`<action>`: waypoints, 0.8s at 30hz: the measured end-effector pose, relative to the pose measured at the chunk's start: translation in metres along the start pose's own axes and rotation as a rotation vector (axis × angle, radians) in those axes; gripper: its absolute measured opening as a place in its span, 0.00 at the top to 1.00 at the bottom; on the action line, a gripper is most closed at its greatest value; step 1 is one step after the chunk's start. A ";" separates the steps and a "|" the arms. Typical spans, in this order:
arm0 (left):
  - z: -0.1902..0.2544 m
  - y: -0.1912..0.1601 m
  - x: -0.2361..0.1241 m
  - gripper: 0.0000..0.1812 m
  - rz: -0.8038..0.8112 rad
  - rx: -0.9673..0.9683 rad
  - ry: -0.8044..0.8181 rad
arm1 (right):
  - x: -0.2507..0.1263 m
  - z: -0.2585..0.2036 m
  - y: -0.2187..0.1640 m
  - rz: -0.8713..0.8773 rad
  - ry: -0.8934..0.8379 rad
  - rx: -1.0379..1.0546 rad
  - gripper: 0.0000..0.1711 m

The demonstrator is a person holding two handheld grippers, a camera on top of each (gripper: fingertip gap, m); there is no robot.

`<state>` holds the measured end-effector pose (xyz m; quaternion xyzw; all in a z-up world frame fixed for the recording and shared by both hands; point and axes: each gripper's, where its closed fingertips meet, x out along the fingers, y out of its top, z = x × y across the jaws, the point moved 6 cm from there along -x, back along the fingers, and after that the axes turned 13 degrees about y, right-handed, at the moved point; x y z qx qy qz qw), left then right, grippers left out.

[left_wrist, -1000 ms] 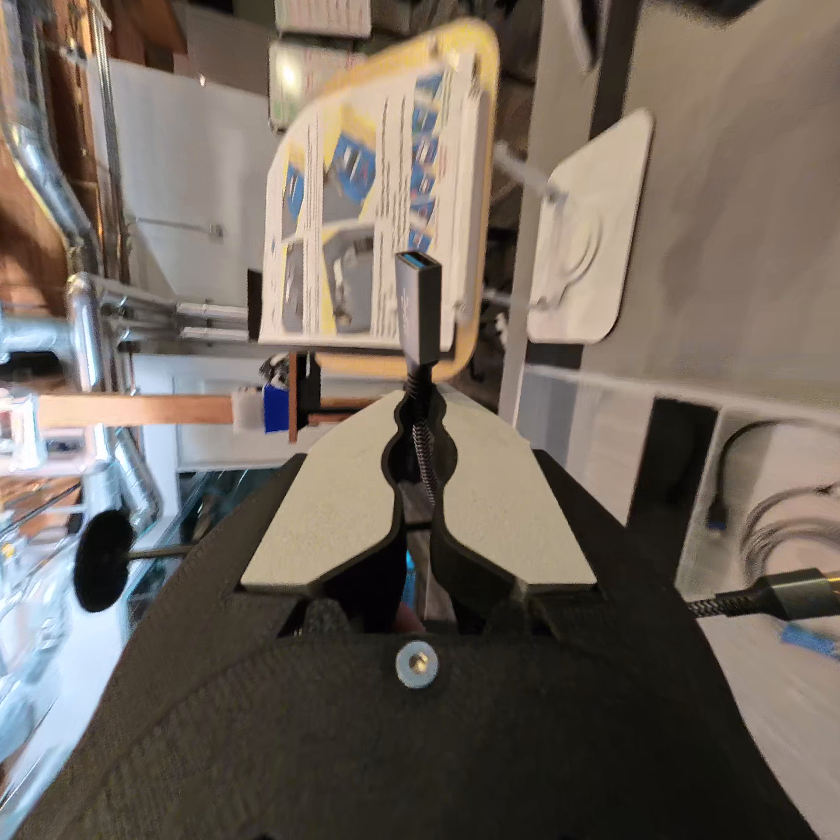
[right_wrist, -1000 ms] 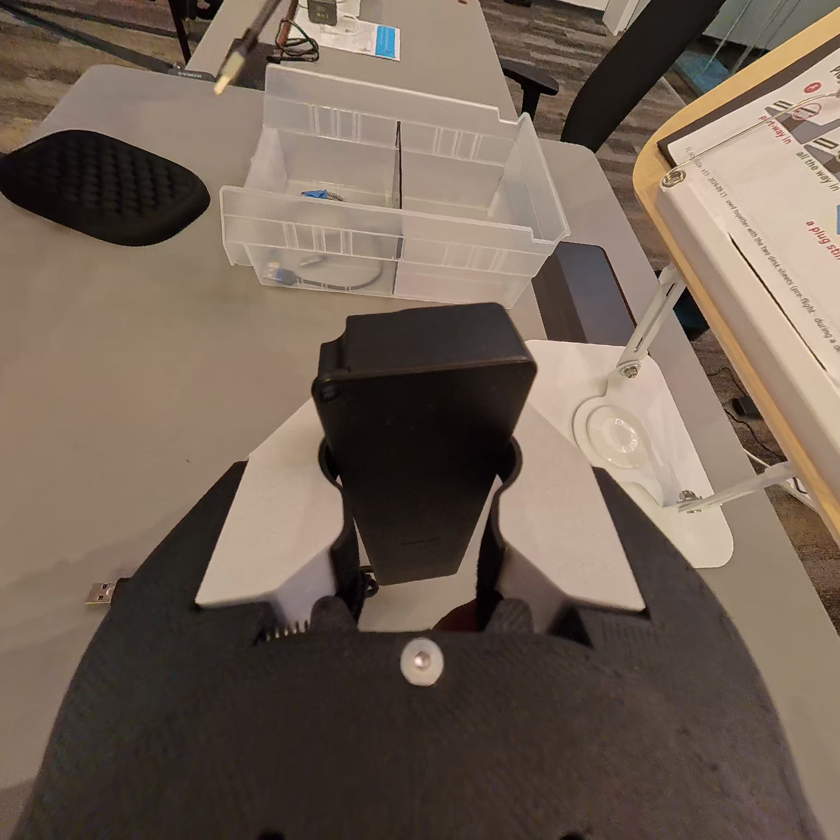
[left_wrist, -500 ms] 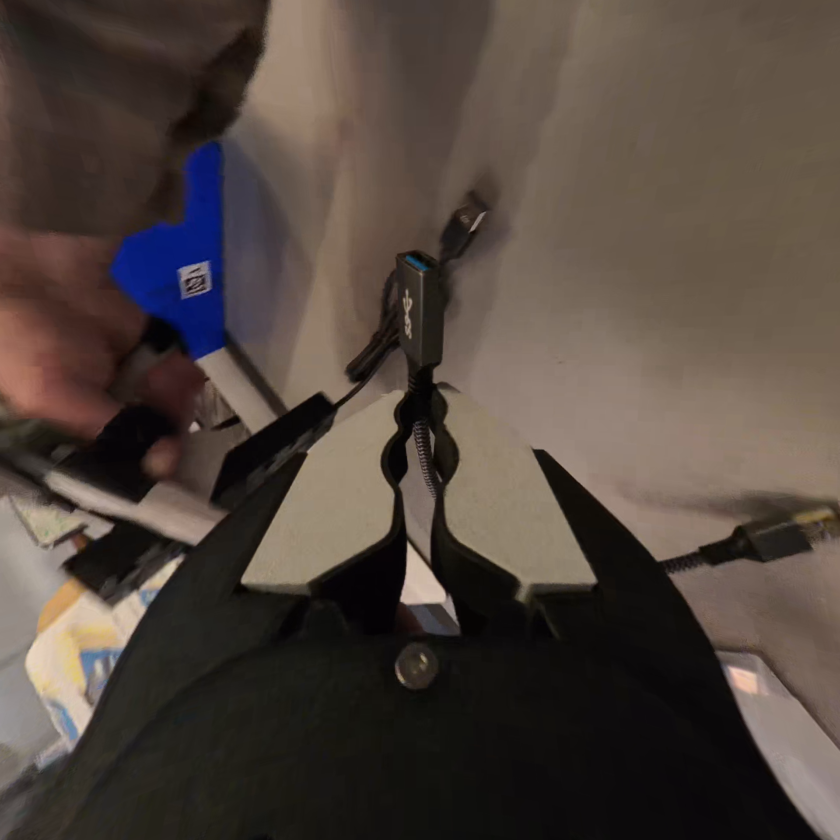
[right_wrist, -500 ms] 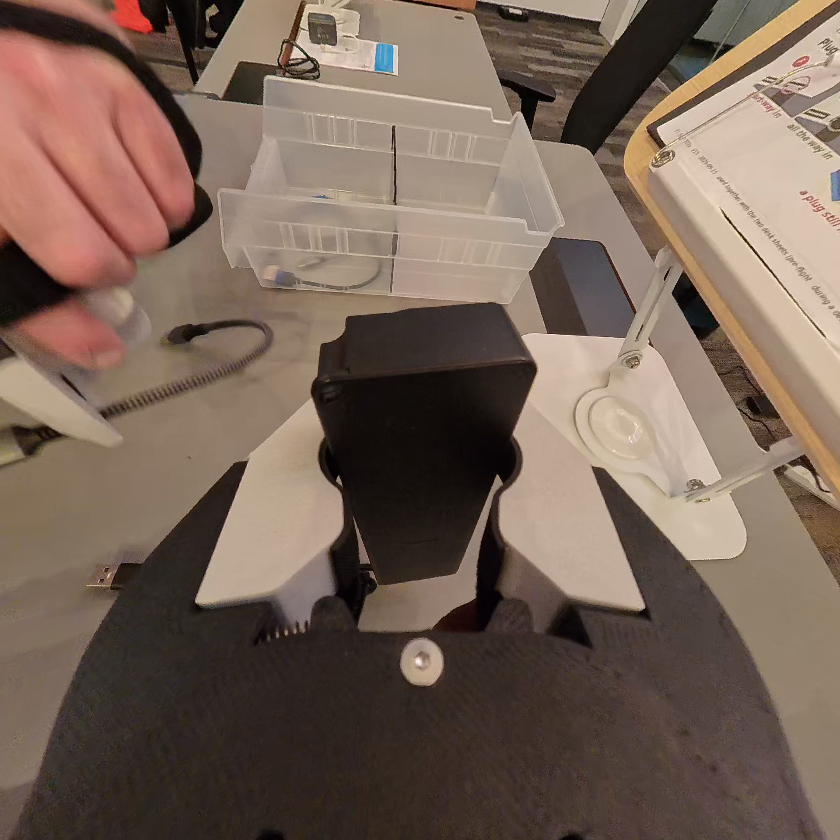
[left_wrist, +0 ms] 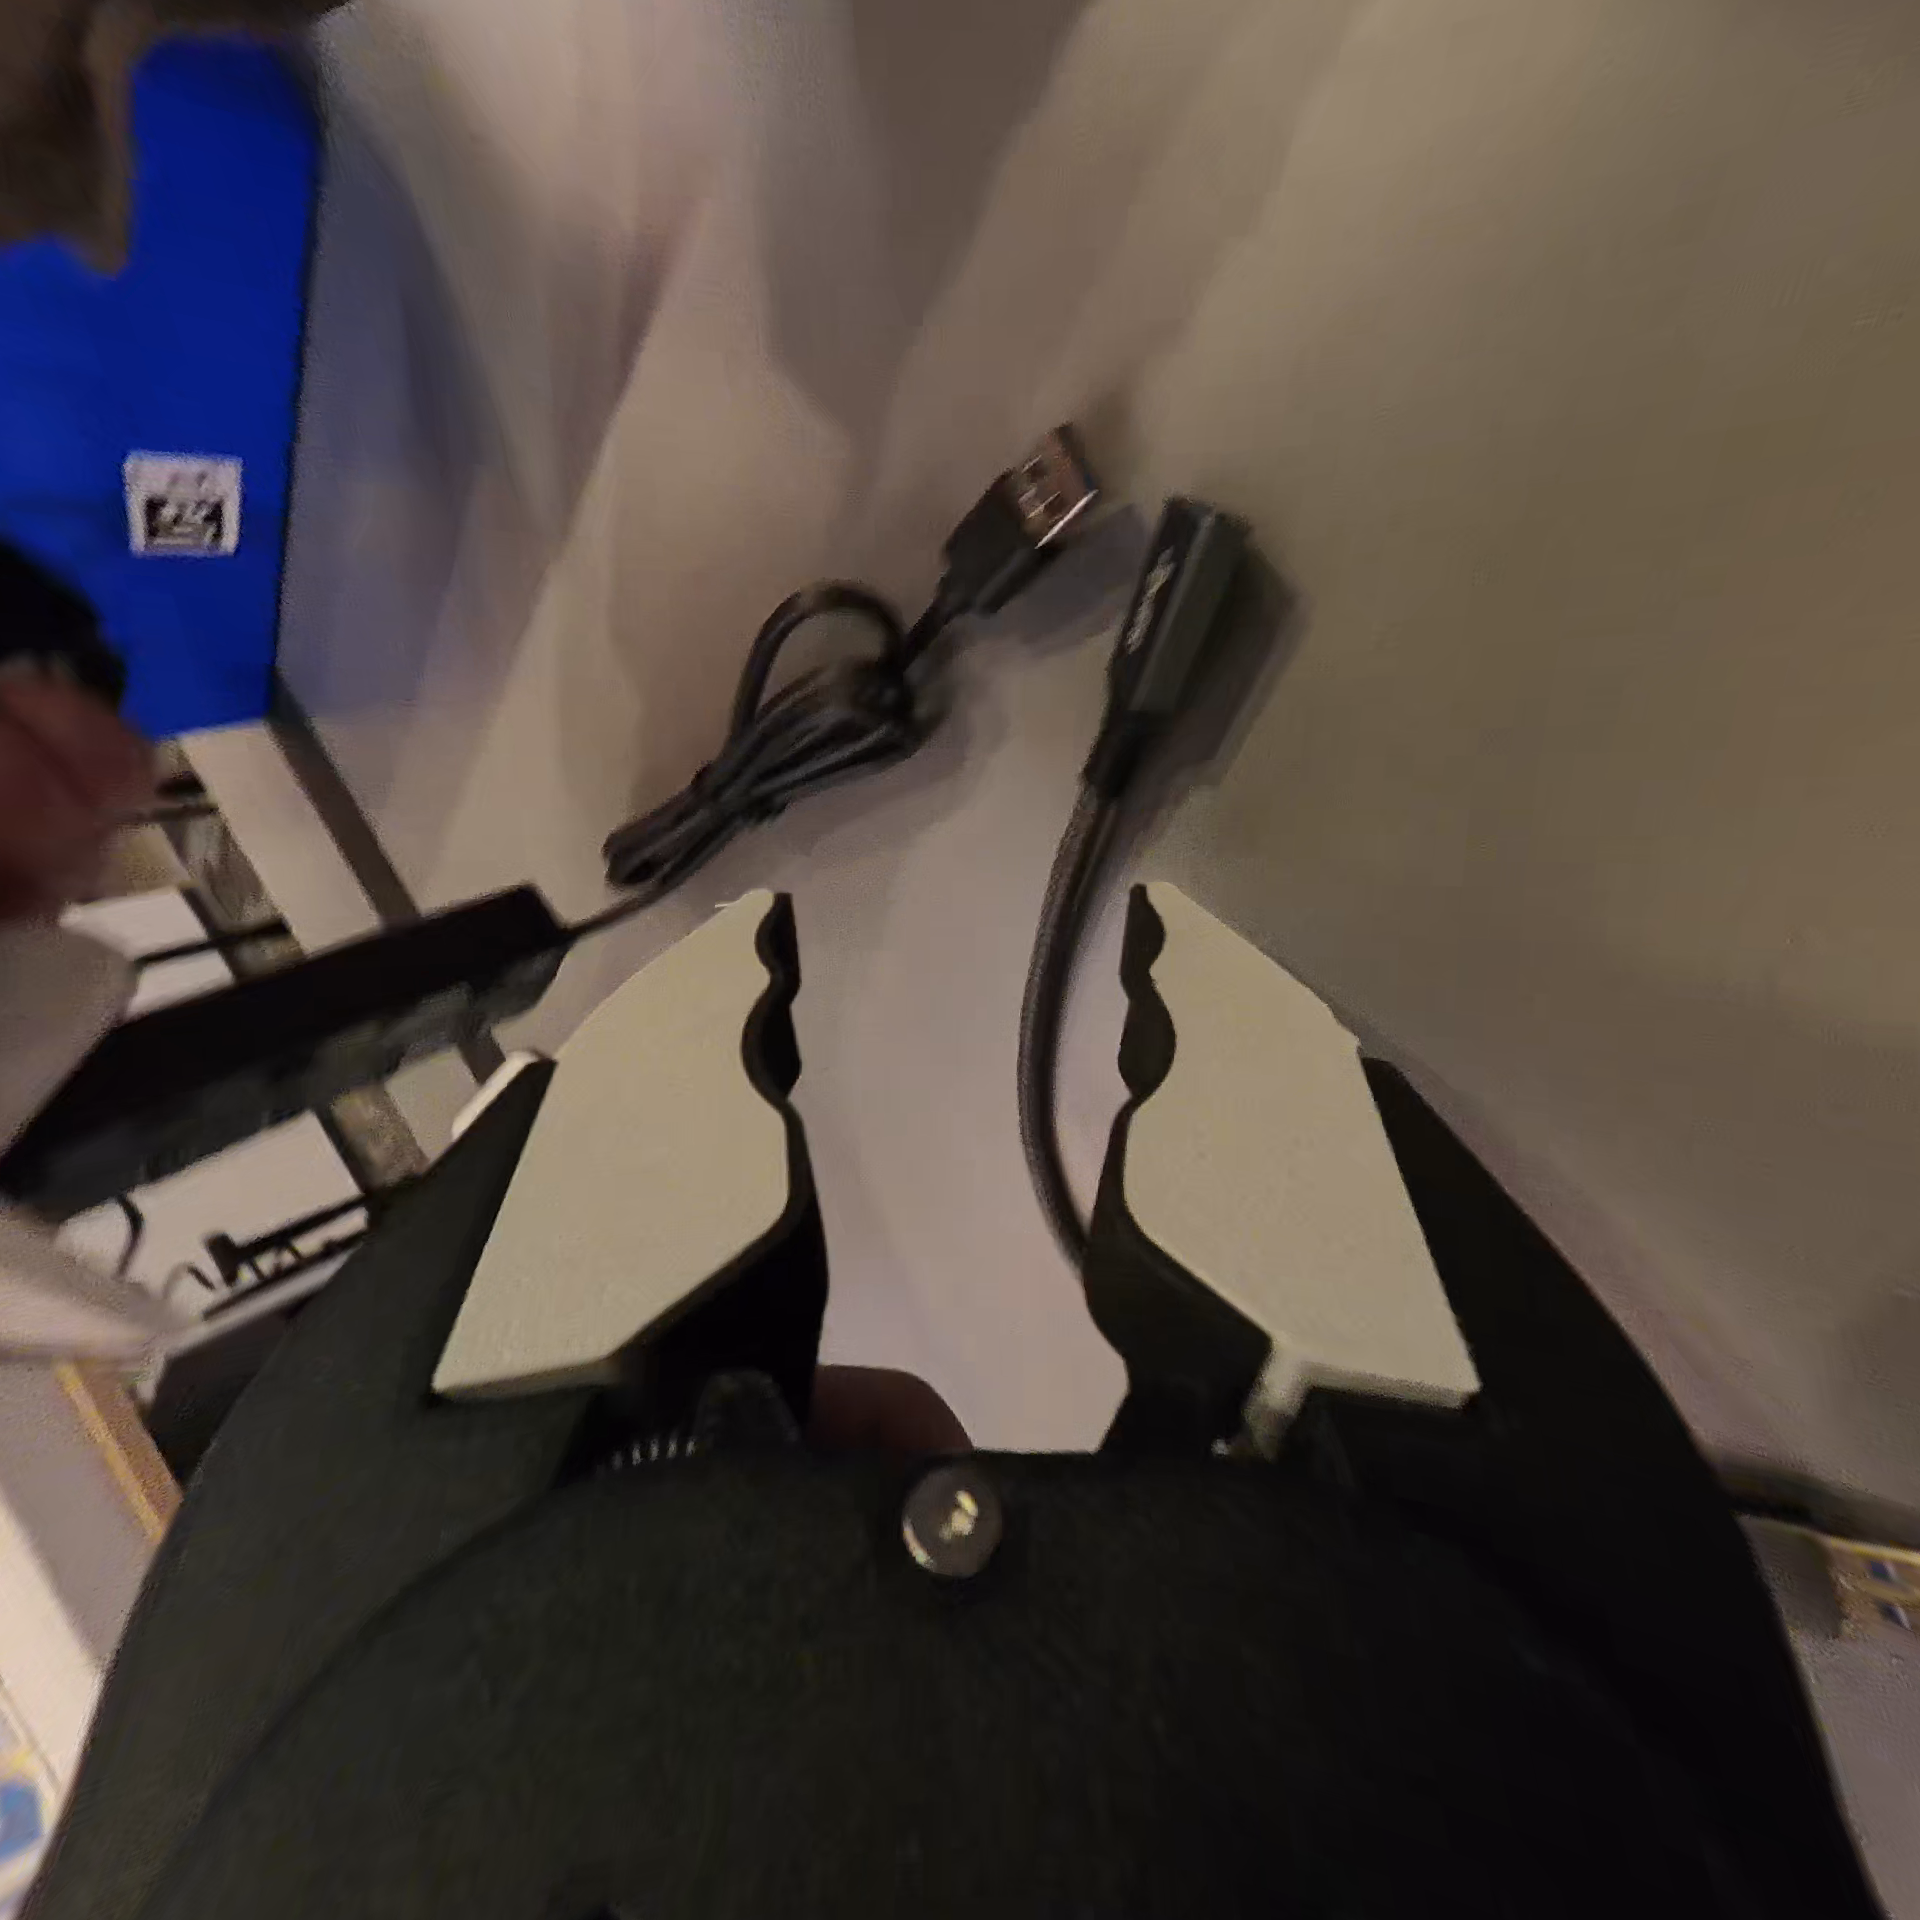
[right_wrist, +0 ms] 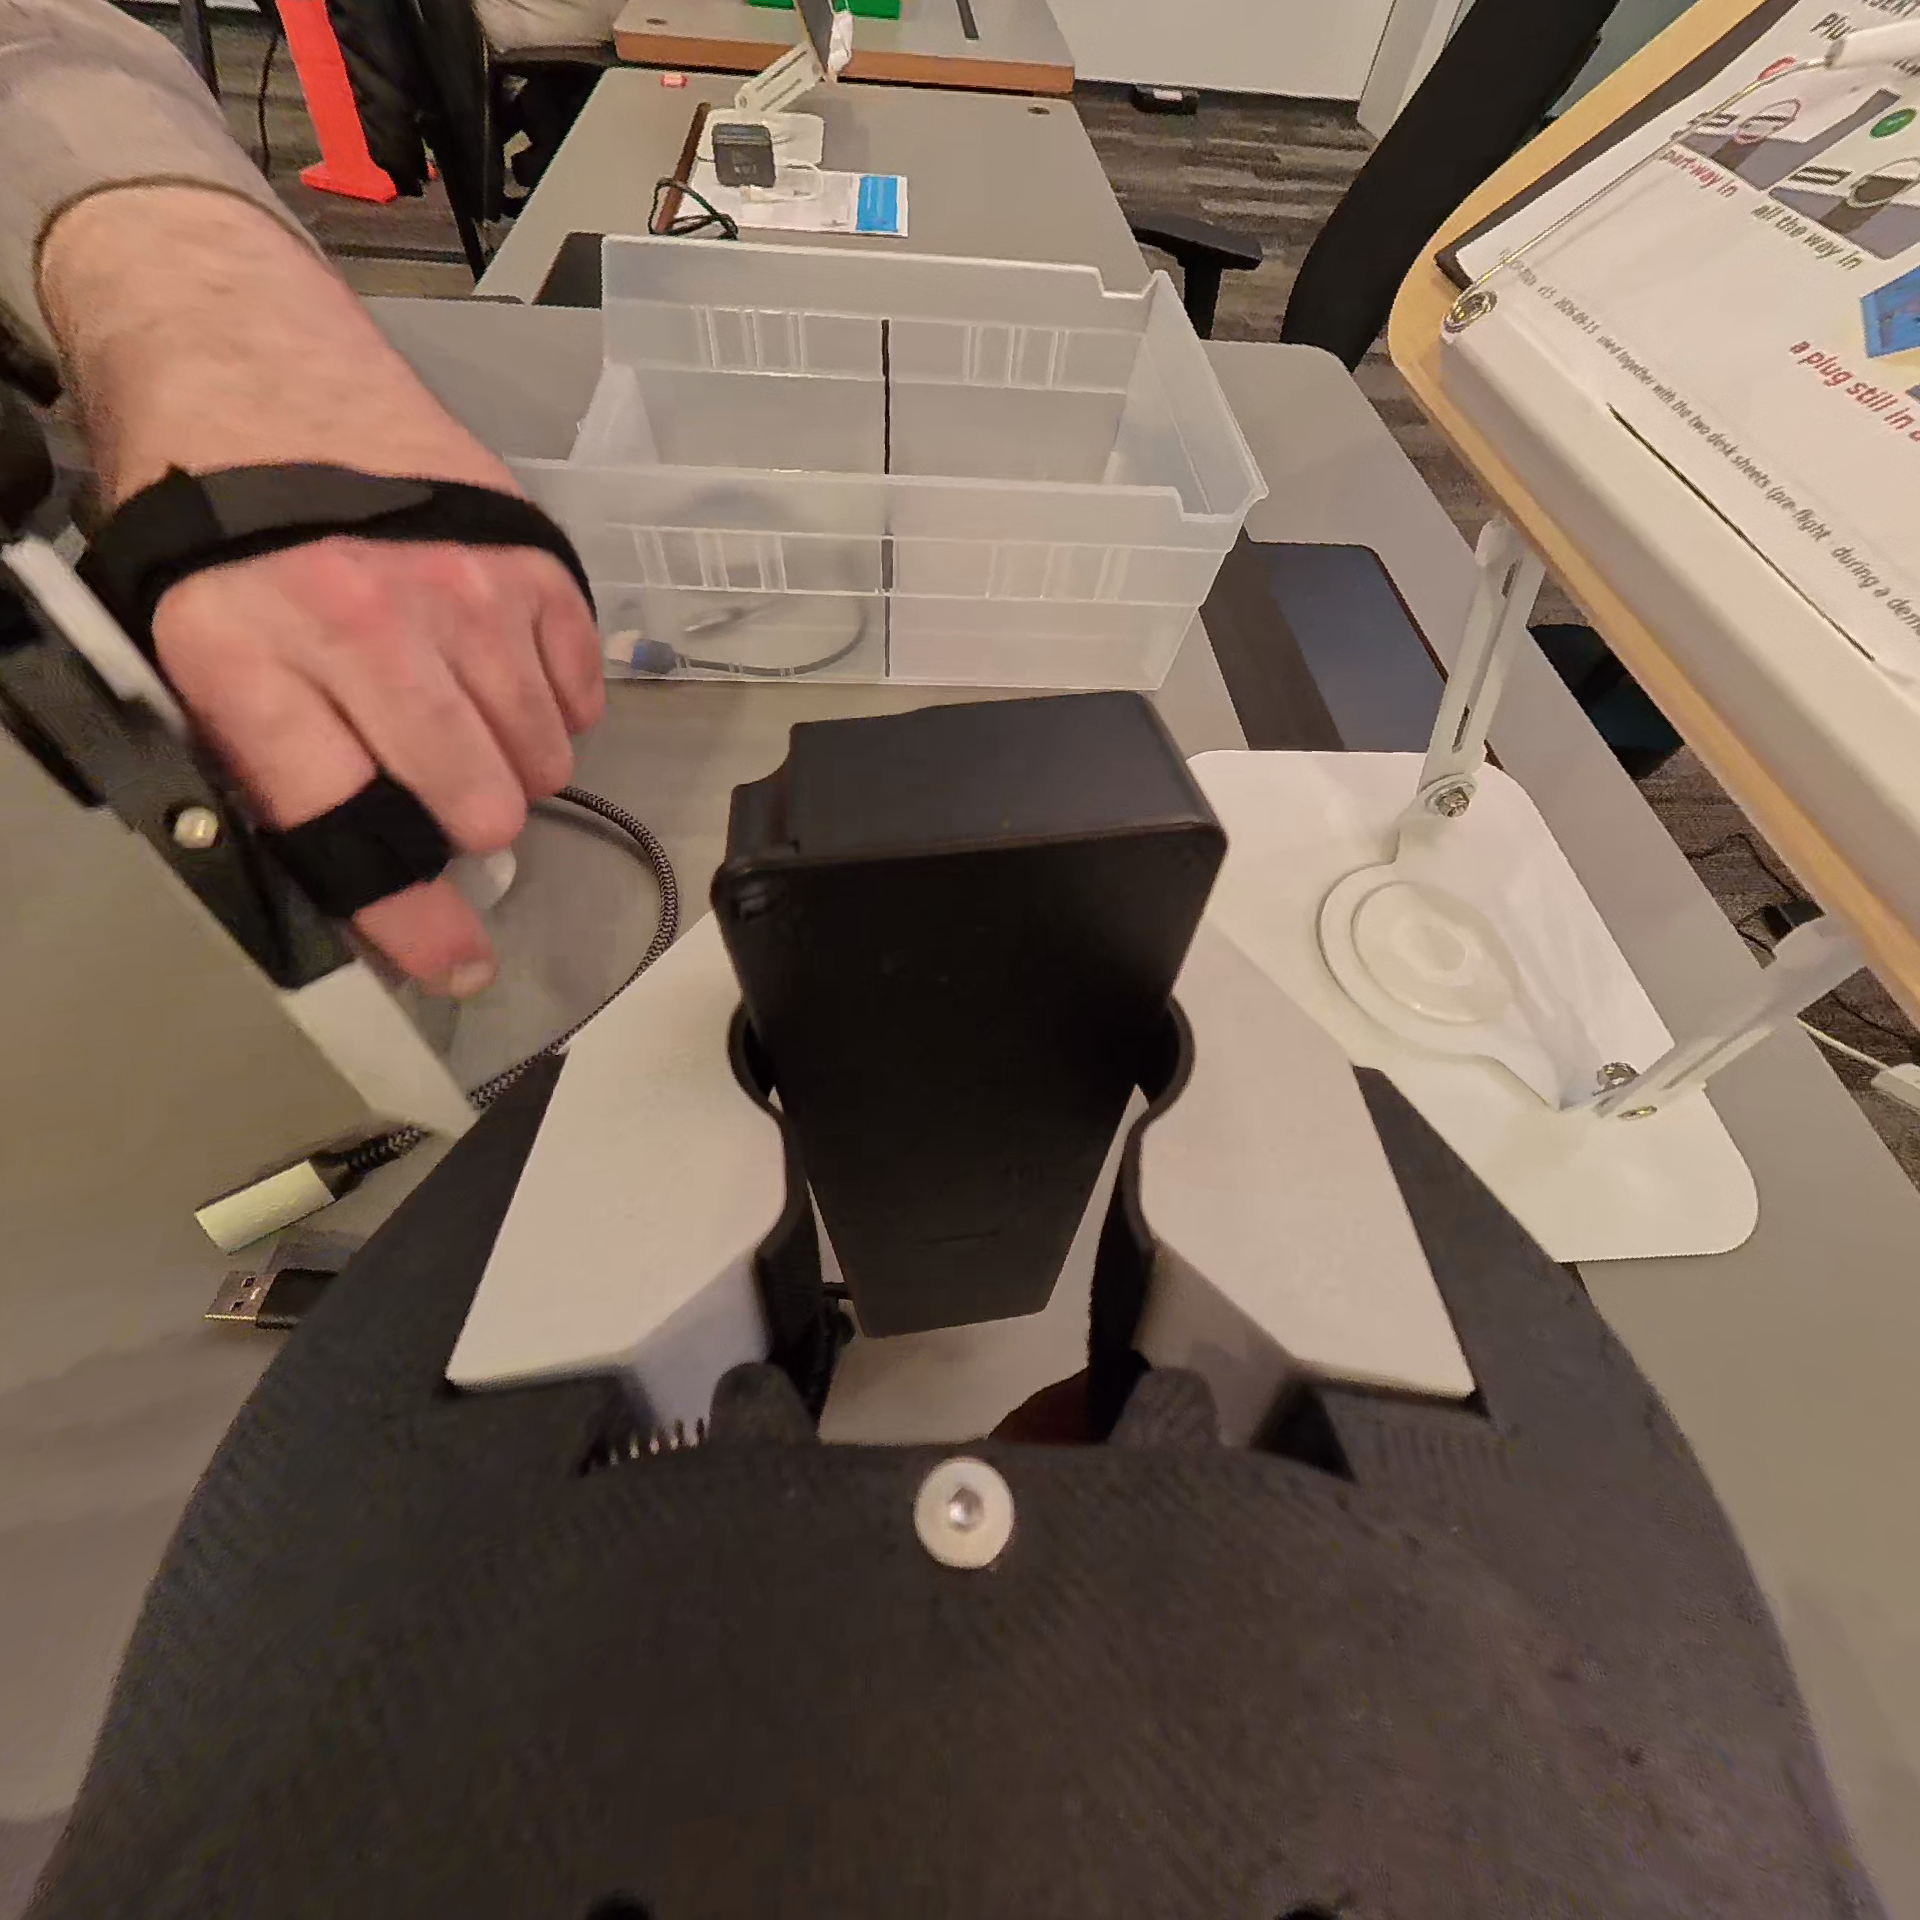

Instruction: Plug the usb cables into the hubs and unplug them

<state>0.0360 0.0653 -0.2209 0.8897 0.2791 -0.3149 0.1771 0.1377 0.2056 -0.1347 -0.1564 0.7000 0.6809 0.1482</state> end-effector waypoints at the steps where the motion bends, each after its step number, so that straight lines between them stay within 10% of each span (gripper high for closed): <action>1: -0.006 -0.006 -0.006 0.66 -0.013 -0.047 0.012 | 0.000 0.000 0.000 0.001 0.000 0.000 0.63; 12: 0.009 -0.068 -0.093 0.69 -0.435 -0.517 0.018 | 0.000 0.002 -0.002 -0.002 -0.003 0.005 0.63; 24: 0.086 -0.064 -0.096 0.71 -0.581 -0.897 -0.098 | 0.002 0.000 -0.001 -0.011 -0.004 -0.004 0.63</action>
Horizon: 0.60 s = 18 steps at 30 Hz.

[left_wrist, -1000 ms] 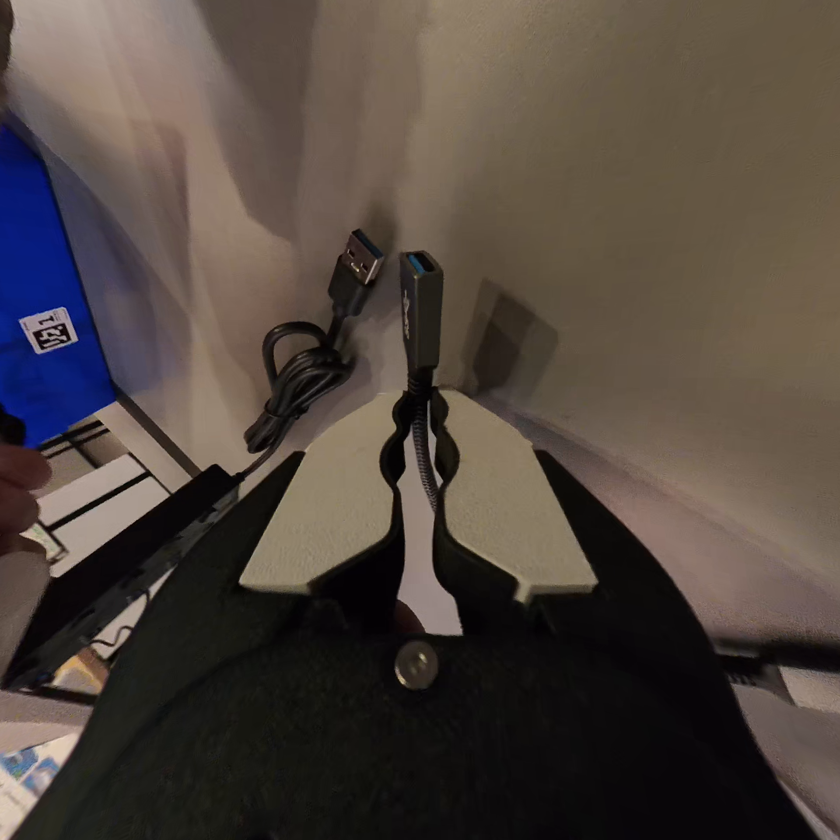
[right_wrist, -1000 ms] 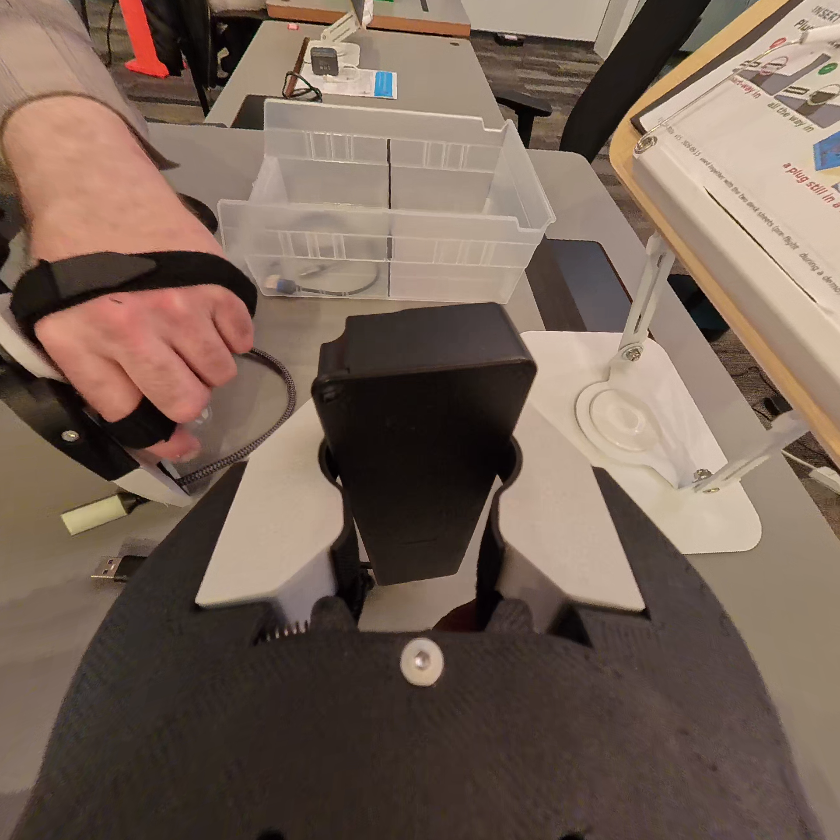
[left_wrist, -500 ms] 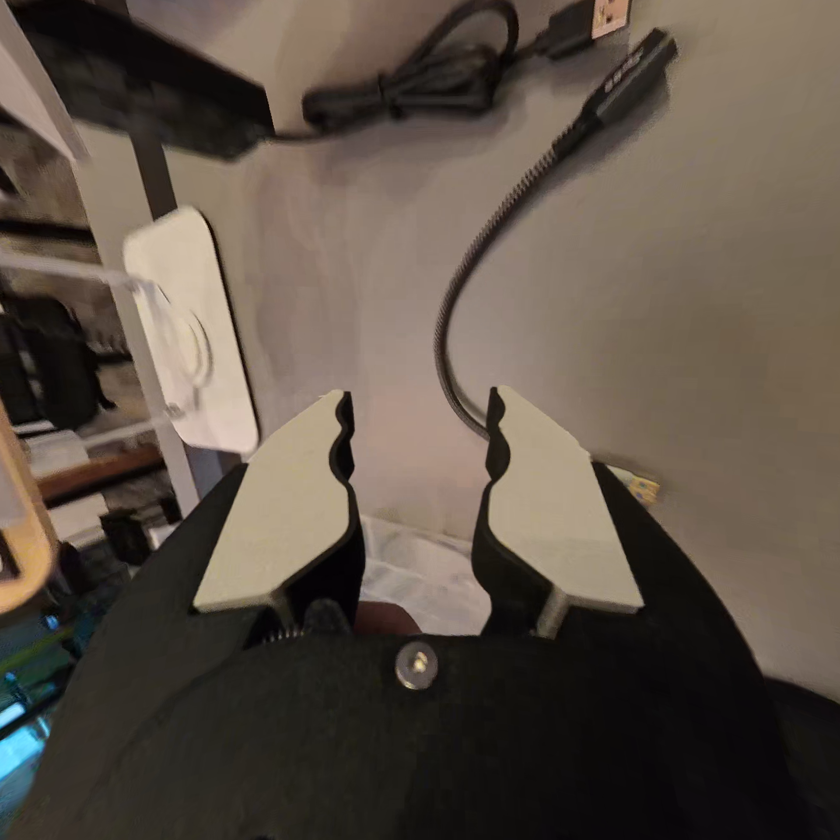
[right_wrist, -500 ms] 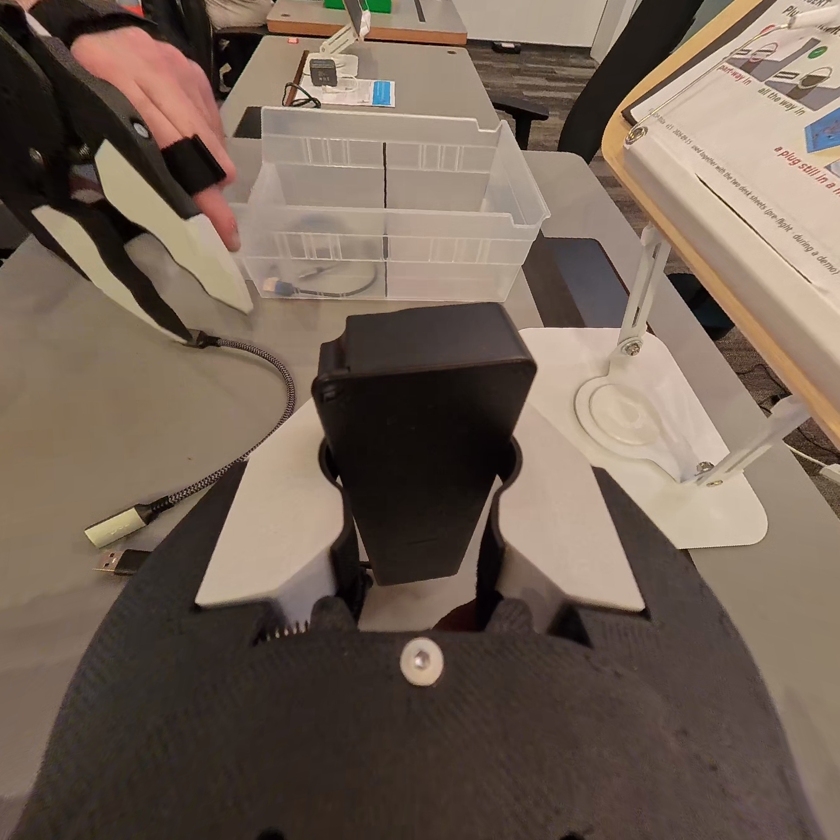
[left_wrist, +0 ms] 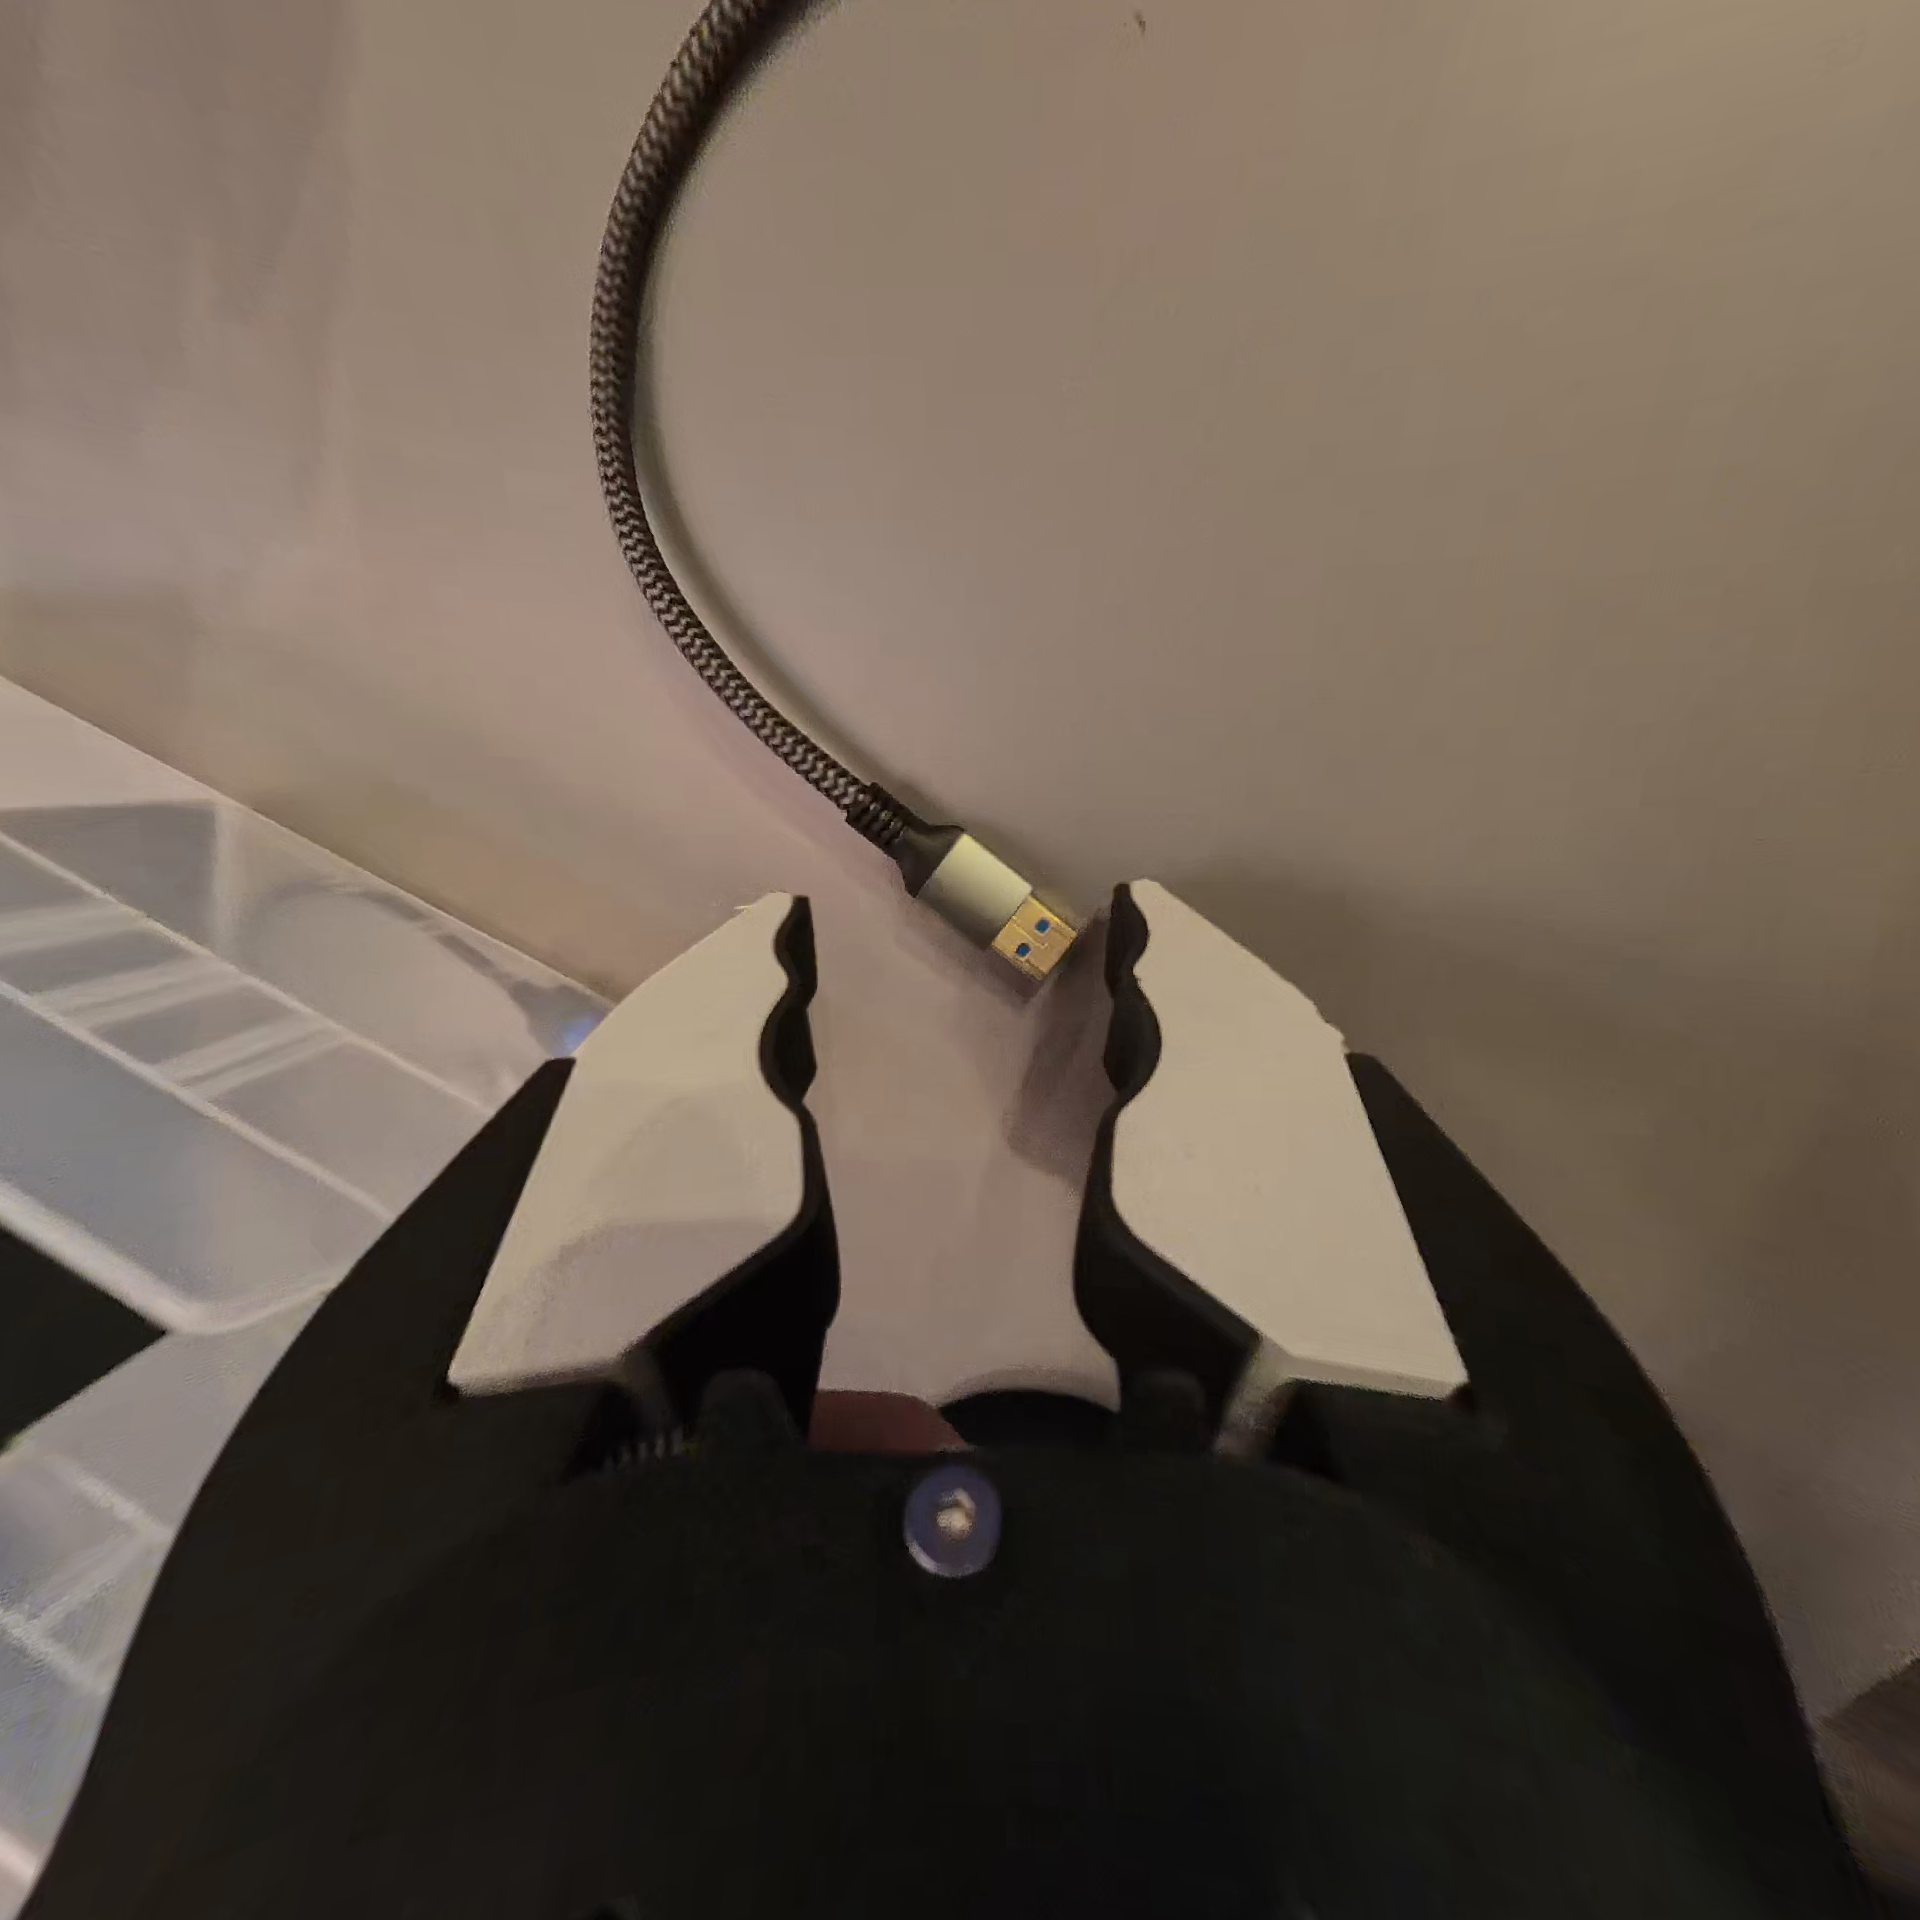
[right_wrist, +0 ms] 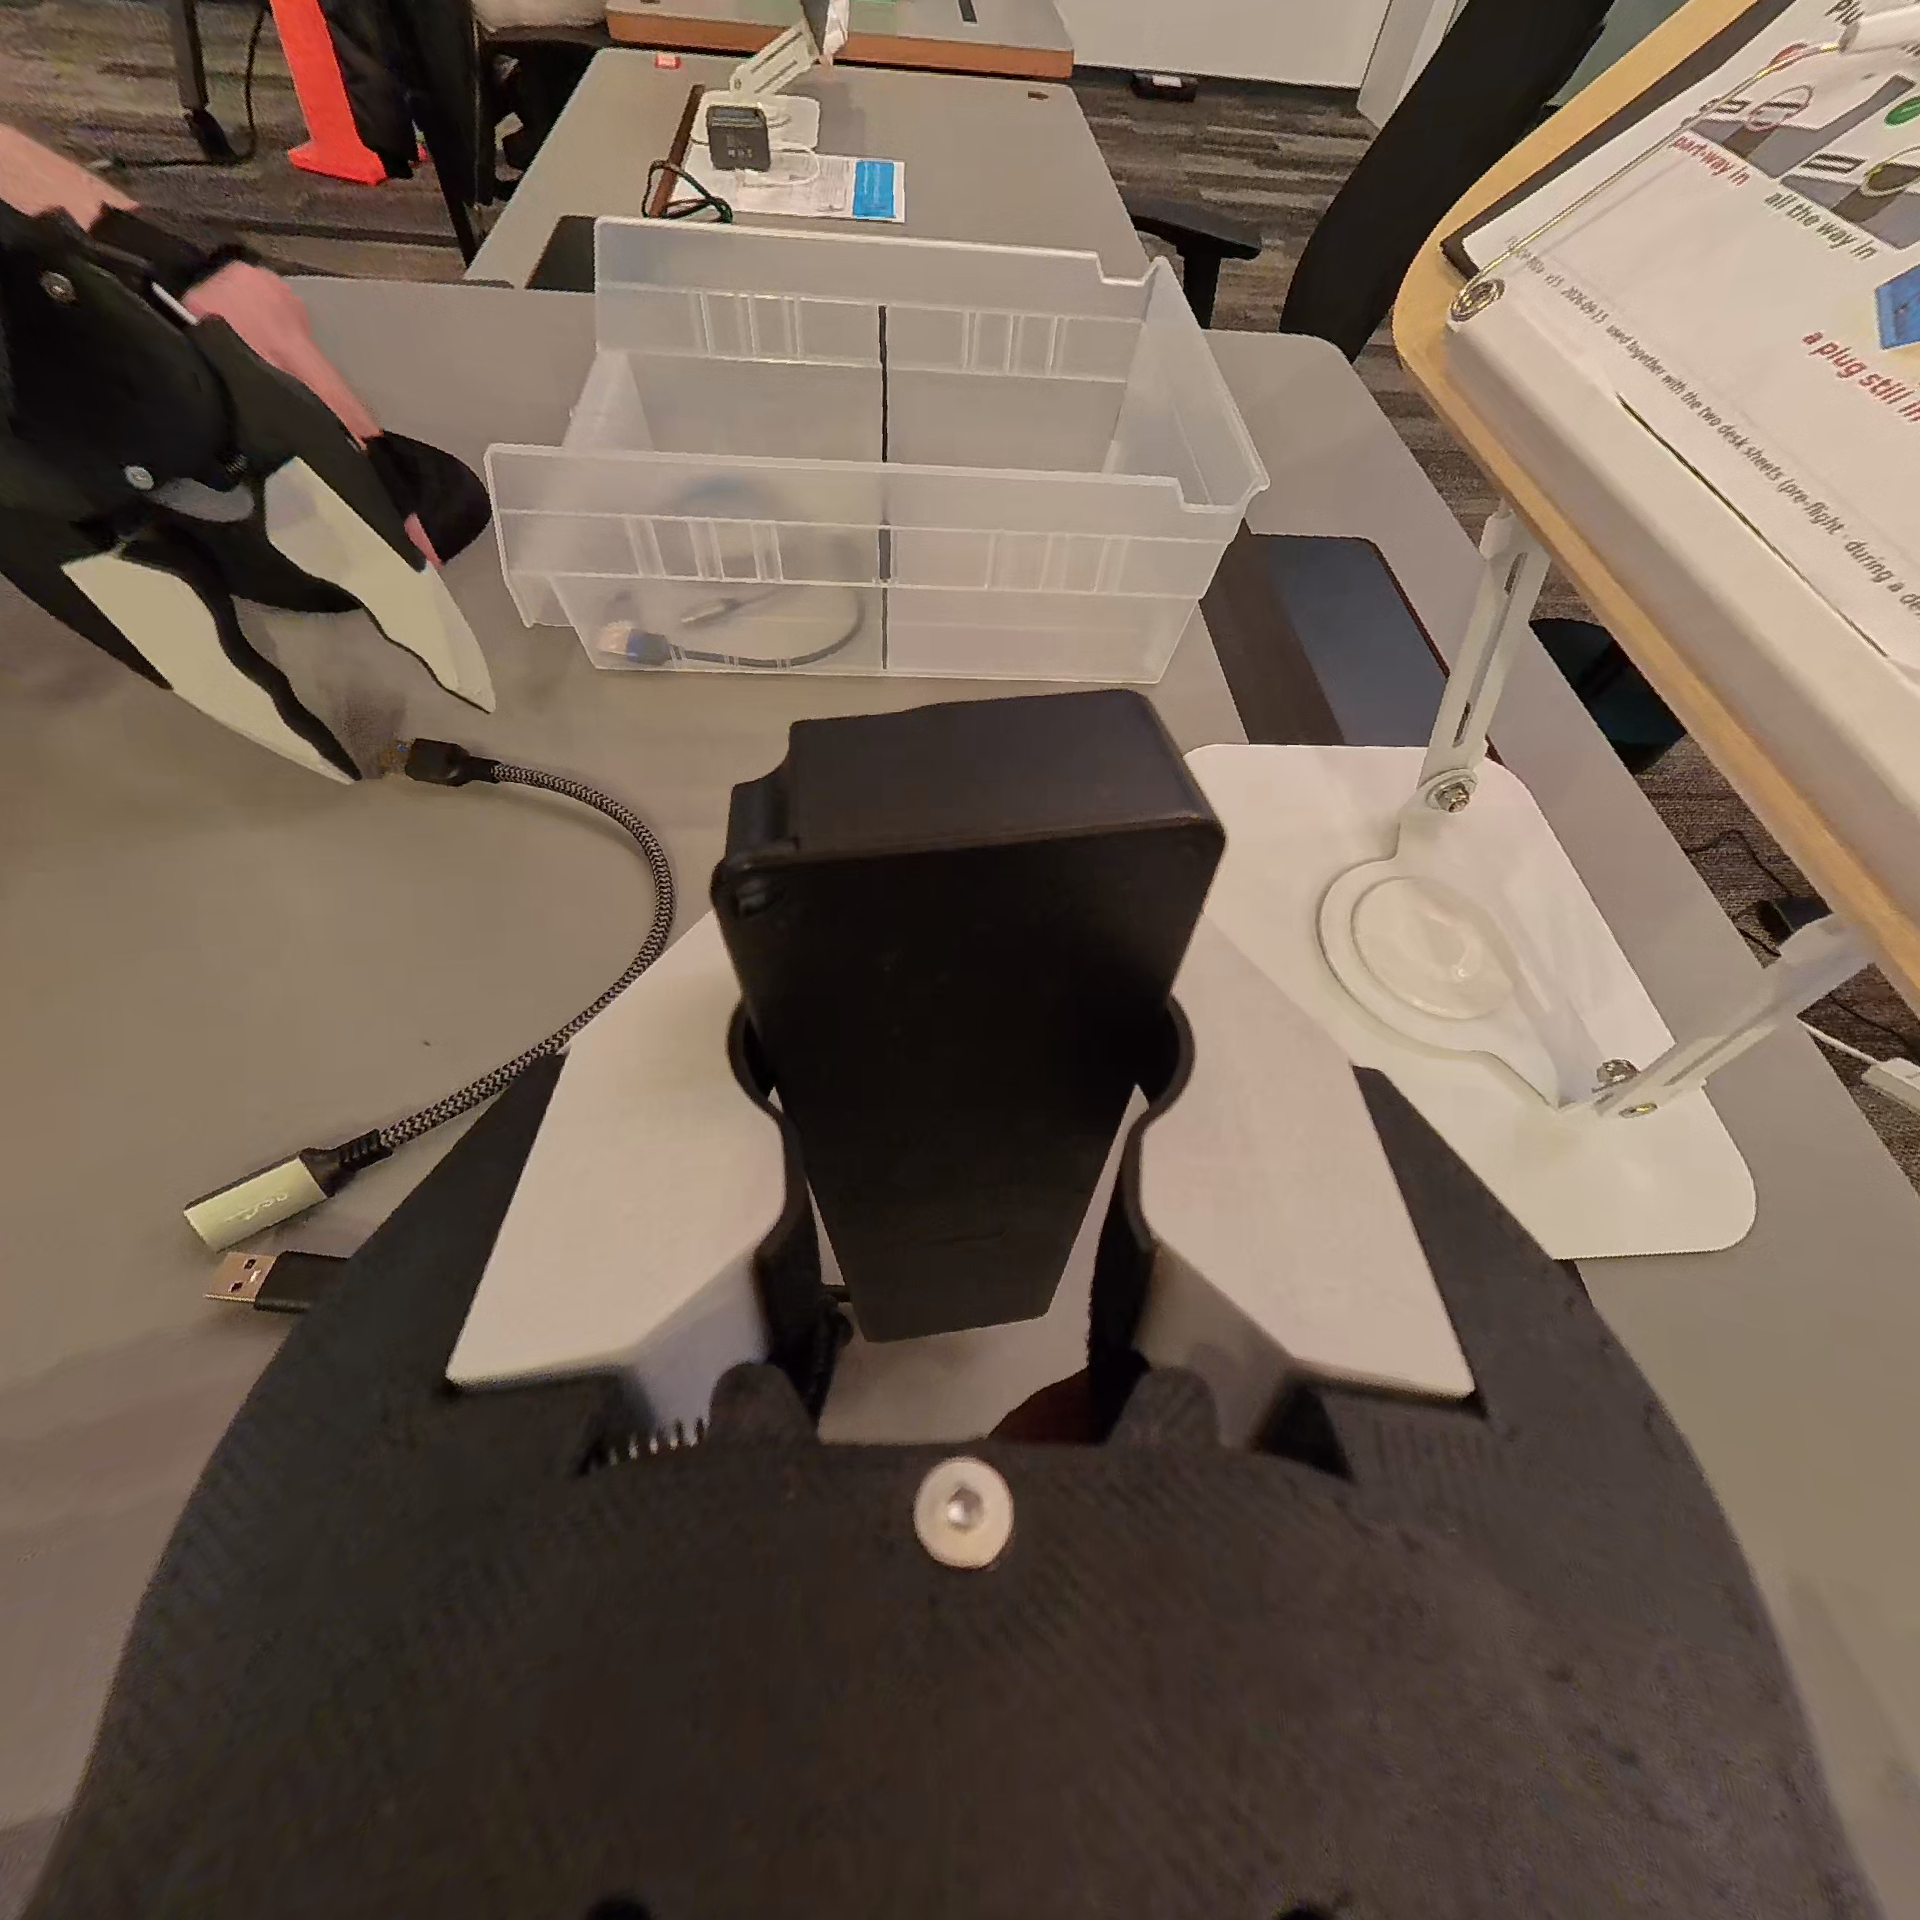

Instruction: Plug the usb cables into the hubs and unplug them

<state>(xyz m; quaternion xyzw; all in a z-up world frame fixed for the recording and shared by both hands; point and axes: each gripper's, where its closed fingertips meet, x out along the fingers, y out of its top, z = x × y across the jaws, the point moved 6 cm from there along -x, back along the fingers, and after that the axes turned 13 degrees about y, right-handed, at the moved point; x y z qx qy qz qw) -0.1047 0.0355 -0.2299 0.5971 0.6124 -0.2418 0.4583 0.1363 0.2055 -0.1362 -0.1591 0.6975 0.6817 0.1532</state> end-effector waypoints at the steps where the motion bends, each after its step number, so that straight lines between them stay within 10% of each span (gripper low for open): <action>1: 0.000 0.000 0.003 0.71 -0.004 -0.031 -0.012 | 0.000 0.000 0.000 -0.002 0.000 -0.001 0.63; 11: -0.007 0.006 0.016 0.89 -0.039 -0.108 -0.034 | -0.008 -0.001 0.004 0.025 -0.007 -0.008 0.63; 18: -0.009 0.027 0.007 0.90 0.055 0.258 0.183 | -0.012 0.000 0.003 0.043 -0.011 -0.003 0.63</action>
